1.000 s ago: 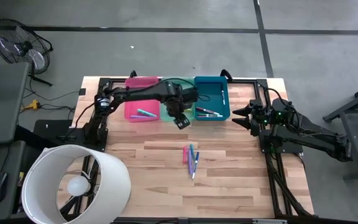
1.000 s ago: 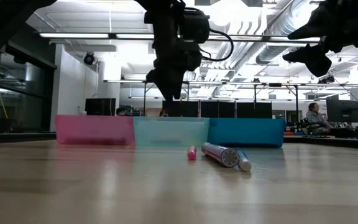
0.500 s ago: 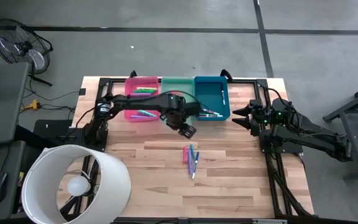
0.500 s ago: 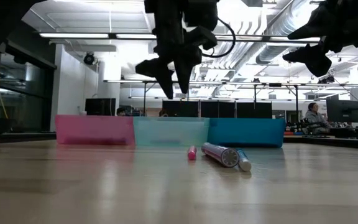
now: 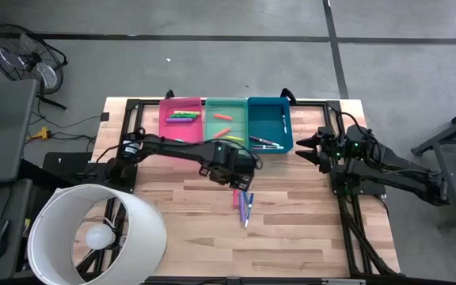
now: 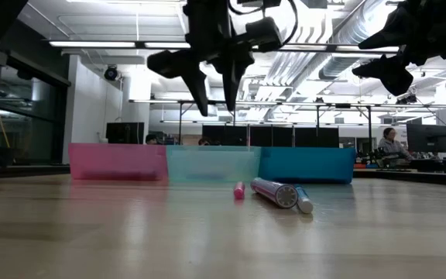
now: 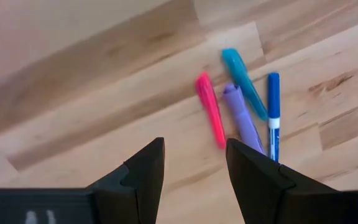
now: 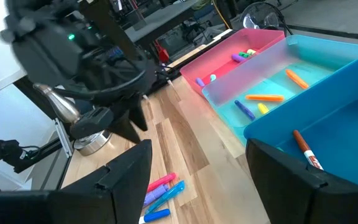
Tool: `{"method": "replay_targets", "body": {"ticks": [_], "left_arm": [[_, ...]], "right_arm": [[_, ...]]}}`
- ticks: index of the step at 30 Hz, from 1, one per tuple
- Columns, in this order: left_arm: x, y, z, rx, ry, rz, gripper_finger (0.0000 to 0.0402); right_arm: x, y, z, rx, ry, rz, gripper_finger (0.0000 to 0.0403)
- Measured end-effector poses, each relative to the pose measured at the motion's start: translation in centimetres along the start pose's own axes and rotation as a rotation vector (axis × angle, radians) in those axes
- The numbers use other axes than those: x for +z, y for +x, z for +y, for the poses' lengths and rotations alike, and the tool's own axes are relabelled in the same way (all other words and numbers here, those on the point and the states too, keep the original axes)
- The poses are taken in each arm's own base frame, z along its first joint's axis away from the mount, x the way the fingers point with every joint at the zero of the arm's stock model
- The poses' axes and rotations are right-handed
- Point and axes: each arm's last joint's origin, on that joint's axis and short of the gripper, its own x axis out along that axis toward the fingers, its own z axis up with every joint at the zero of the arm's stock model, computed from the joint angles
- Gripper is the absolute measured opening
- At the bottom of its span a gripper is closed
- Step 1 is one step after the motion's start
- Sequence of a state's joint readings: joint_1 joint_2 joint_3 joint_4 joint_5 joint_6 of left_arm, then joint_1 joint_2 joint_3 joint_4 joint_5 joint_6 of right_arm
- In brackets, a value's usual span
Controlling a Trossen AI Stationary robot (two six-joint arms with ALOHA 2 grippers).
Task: Pick & Place Markers
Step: Put the pink pen into the green bin
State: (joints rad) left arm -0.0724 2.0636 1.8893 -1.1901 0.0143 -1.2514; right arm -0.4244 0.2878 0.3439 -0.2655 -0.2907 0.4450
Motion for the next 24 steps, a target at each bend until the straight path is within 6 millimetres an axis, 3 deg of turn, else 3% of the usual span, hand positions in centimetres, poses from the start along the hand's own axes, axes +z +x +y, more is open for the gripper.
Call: {"method": "replay_targets", "body": {"ticks": [4, 10, 12, 14, 17, 20, 24], "left_arm": [[-1.3, 0.0, -0.5, -0.006, -0.043, -0.003, 0.0168], [-2.4, 2.6, -1.9, 0.021, -0.078, 0.010, 0.0168], [-2.2, 3.2, -3.2, -0.049, -0.077, 0.019, 0.0168], [-2.6, 3.6, -2.8, 0.028, -0.073, 0.048, 0.0168], [-2.2, 3.5, -3.8, -0.042, -0.080, 0.030, 0.0168], [-2.4, 4.2, -3.3, 0.041, -0.083, 0.045, 0.0168], [-2.2, 5.3, -3.9, 0.017, -0.079, 0.042, 0.0168]], "right_arm": [[0.0, 0.0, 0.0, 0.000, 0.000, 0.000, 0.0250], [0.0, 0.0, 0.0, 0.000, 0.000, -0.001, 0.0250], [0.0, 0.0, 0.0, 0.000, 0.000, -0.001, 0.0250], [0.0, 0.0, 0.0, -0.001, 0.000, 0.001, 0.0250], [0.0, 0.1, 0.0, -0.002, 0.001, 0.004, 0.0250], [0.0, 0.1, 0.0, -0.003, 0.002, 0.007, 0.0250], [0.0, 0.1, 0.0, -0.003, 0.002, 0.005, 0.0250]]}}
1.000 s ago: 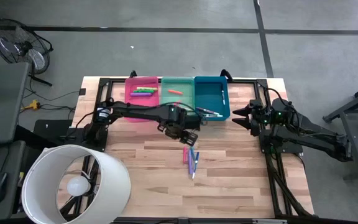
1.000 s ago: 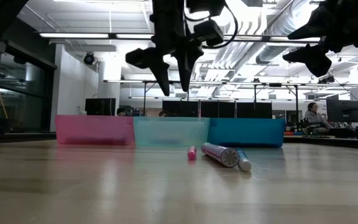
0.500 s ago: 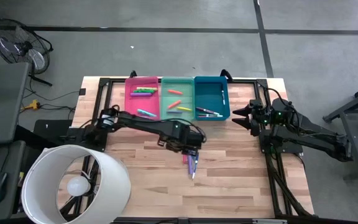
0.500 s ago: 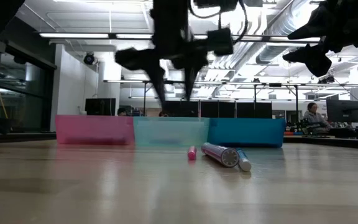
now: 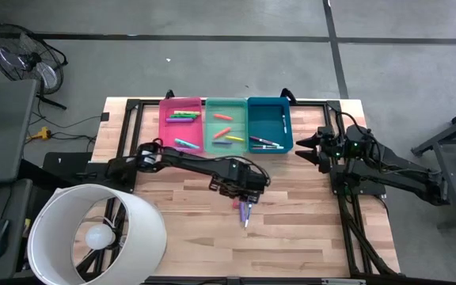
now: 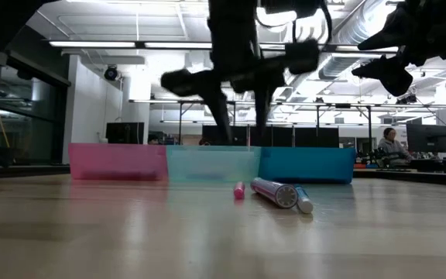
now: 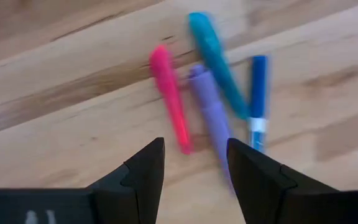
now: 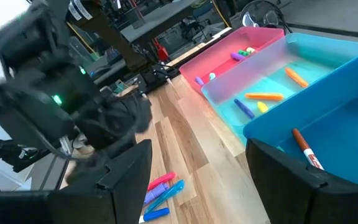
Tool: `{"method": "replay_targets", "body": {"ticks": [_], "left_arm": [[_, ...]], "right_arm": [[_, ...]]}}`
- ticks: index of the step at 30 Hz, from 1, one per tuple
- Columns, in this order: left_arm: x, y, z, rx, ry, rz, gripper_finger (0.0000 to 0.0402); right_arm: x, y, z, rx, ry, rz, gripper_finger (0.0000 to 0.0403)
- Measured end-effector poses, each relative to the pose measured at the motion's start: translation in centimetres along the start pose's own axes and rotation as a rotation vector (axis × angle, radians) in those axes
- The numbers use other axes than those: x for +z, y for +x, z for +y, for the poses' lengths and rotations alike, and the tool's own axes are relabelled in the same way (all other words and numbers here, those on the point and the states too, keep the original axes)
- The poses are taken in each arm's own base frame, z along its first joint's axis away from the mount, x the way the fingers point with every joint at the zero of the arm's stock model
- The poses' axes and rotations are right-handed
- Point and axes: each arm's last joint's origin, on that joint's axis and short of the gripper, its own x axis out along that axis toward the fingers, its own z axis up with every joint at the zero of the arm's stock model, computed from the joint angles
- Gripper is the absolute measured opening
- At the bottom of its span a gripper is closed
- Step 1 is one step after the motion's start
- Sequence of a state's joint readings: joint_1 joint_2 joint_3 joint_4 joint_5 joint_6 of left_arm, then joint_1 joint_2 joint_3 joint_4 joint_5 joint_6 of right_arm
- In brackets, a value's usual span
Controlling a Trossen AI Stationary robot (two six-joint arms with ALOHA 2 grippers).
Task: Pick & Place Markers
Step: Put the pink pen into the green bin
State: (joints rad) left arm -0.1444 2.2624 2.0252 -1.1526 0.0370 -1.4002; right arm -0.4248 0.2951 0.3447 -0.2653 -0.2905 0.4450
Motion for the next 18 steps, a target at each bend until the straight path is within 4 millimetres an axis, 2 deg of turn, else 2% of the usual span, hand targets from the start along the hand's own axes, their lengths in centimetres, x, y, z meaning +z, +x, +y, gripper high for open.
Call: {"method": "replay_targets", "body": {"ticks": [3, 6, 9, 12, 18], "left_arm": [[-0.1, 1.0, 0.5, 0.068, 0.007, 0.018, 0.0168], [0.1, 1.2, -0.1, 0.018, 0.010, 0.006, 0.0168], [0.0, 2.1, 0.2, 0.069, 0.005, 0.011, 0.0168], [0.1, 1.9, 0.0, 0.044, 0.006, 0.005, 0.0168], [0.1, 3.1, -0.3, 0.040, 0.015, 0.013, 0.0168]], "right_arm": [[0.0, 0.0, 0.0, -0.001, 0.001, 0.003, 0.0250], [0.0, 0.1, 0.0, -0.003, 0.002, 0.007, 0.0250], [0.0, 0.1, 0.0, -0.003, 0.002, 0.008, 0.0250], [0.0, 0.1, 0.0, -0.003, 0.002, 0.007, 0.0250], [0.0, 0.1, 0.0, -0.003, 0.002, 0.007, 0.0250]]}}
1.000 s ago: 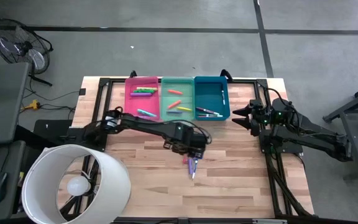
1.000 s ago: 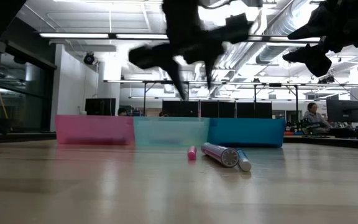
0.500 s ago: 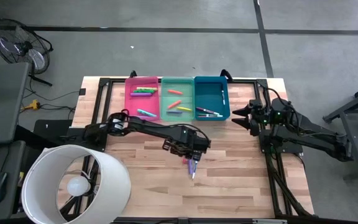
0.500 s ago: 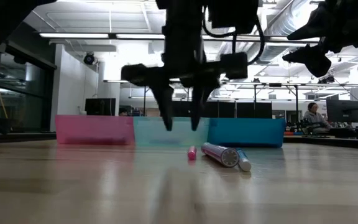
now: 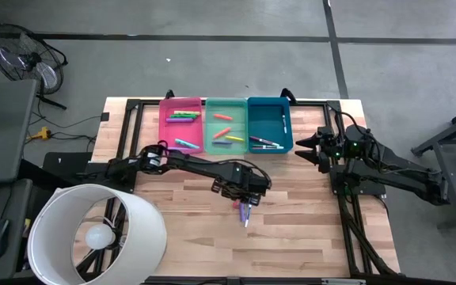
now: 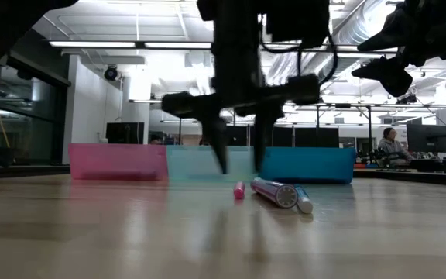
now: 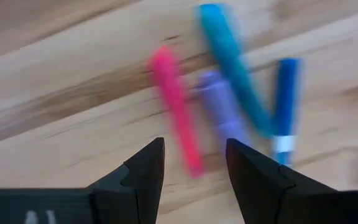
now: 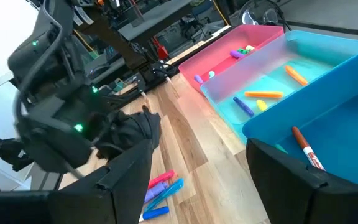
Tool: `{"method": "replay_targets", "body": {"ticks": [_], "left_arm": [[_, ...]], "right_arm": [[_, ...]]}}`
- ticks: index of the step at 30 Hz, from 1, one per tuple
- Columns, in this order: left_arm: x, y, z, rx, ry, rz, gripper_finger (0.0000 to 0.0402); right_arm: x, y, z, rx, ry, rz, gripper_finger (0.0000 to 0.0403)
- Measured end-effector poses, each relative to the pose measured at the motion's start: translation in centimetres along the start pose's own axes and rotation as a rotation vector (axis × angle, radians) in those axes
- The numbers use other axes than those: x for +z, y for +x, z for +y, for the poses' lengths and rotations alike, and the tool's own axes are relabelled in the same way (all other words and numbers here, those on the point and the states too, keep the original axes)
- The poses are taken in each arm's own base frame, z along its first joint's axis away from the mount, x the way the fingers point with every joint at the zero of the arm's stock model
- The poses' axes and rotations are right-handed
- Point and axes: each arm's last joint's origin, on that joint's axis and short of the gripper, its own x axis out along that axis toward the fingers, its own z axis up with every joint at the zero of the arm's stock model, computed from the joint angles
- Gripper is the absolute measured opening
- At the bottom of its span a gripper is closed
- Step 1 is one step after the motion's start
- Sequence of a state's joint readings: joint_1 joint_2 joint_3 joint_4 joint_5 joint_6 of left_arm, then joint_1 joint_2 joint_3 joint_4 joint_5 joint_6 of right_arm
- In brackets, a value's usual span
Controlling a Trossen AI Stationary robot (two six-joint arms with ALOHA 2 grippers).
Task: Pick & Place Markers
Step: Put the pink pen into the green bin
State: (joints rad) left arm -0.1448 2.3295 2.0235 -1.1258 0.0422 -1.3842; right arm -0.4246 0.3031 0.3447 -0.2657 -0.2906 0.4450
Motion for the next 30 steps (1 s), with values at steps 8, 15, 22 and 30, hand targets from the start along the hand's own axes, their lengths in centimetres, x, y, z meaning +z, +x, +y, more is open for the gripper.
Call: {"method": "replay_targets", "body": {"ticks": [8, 15, 22, 30], "left_arm": [[0.0, 0.6, 0.0, 0.009, 0.017, 0.015, 0.0168], [0.1, 0.6, 0.1, 0.019, 0.018, -0.008, 0.0168], [0.0, 1.2, 0.4, 0.039, 0.019, 0.003, 0.0168], [-0.1, 1.5, 0.6, 0.046, 0.016, 0.015, 0.0168]], "right_arm": [[0.0, 0.0, 0.0, -0.001, 0.000, 0.000, 0.0250], [0.0, 0.1, 0.0, -0.002, 0.001, 0.004, 0.0250], [0.0, 0.1, 0.0, -0.002, 0.001, 0.003, 0.0250], [0.0, 0.1, 0.0, -0.002, 0.001, 0.004, 0.0250]]}}
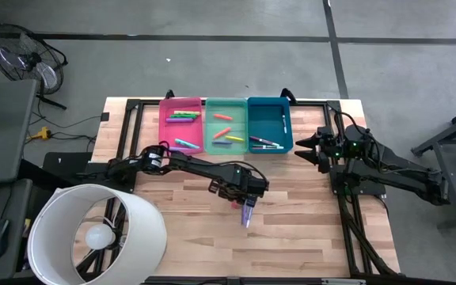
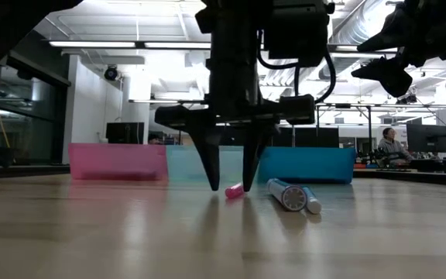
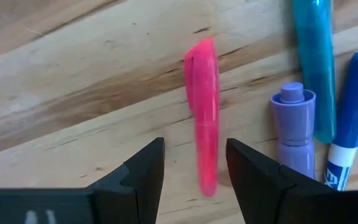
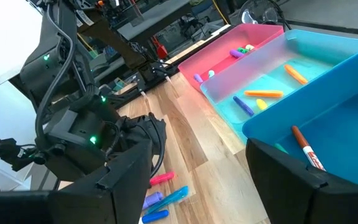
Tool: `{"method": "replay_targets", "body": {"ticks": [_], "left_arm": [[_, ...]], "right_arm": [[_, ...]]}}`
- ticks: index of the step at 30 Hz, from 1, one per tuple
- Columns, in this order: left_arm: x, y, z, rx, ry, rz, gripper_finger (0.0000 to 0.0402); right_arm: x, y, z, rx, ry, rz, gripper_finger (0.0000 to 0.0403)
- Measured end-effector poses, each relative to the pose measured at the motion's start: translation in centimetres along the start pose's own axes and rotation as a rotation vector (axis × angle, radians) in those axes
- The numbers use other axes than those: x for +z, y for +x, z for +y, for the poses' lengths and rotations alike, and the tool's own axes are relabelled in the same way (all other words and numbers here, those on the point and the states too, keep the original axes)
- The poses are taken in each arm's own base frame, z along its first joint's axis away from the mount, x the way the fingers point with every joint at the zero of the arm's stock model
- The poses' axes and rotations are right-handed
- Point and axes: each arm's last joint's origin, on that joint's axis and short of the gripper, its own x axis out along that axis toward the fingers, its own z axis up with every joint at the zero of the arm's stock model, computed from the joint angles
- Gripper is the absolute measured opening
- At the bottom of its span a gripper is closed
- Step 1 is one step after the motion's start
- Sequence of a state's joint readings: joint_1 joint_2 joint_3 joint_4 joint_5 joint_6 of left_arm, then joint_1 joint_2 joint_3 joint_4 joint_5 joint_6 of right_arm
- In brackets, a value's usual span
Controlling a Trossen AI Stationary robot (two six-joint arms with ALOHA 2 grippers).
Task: Pick & Place Markers
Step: Put the pink pen into the green bin
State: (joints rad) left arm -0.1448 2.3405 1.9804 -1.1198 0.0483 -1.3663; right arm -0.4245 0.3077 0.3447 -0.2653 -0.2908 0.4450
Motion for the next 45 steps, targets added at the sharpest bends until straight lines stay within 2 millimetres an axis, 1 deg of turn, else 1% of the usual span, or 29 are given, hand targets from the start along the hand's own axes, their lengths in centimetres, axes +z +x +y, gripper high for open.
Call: {"method": "replay_targets", "body": {"ticks": [3, 7, 11, 22, 25, 27, 34, 36, 45], "left_arm": [[0.0, 0.0, -0.1, -0.015, 0.001, 0.008, 0.0168], [0.1, 0.9, -0.5, -0.024, 0.000, 0.024, 0.0168], [-0.2, 1.1, -0.5, -0.030, 0.029, 0.053, 0.0168], [-0.2, 1.2, -0.4, -0.005, 0.033, 0.011, 0.0166], [-0.4, 1.4, -0.5, 0.001, 0.038, 0.007, 0.0157], [-0.4, 2.7, -0.5, 0.025, 0.037, 0.006, 0.0149], [-1.0, 2.9, -0.7, 0.015, 0.055, 0.028, 0.0126], [-1.0, 3.4, -0.8, 0.020, 0.055, 0.031, 0.0122], [-1.0, 3.5, -0.8, 0.010, 0.076, 0.046, 0.0106]], "right_arm": [[0.0, 0.0, 0.0, 0.000, 0.000, 0.000, 0.0250], [0.0, 0.0, 0.0, 0.000, 0.000, 0.000, 0.0250], [0.0, 0.0, 0.0, 0.000, 0.000, 0.000, 0.0250], [0.0, 0.0, 0.0, 0.000, 0.000, 0.000, 0.0250], [0.0, 0.0, 0.0, 0.000, 0.000, 0.000, 0.0250], [0.0, 0.0, 0.0, -0.001, 0.000, 0.000, 0.0250], [0.0, 0.0, 0.0, -0.001, 0.000, 0.000, 0.0250], [0.0, 0.0, 0.0, -0.001, 0.000, 0.001, 0.0250], [0.0, 0.0, 0.0, 0.000, 0.000, 0.001, 0.0250]]}}
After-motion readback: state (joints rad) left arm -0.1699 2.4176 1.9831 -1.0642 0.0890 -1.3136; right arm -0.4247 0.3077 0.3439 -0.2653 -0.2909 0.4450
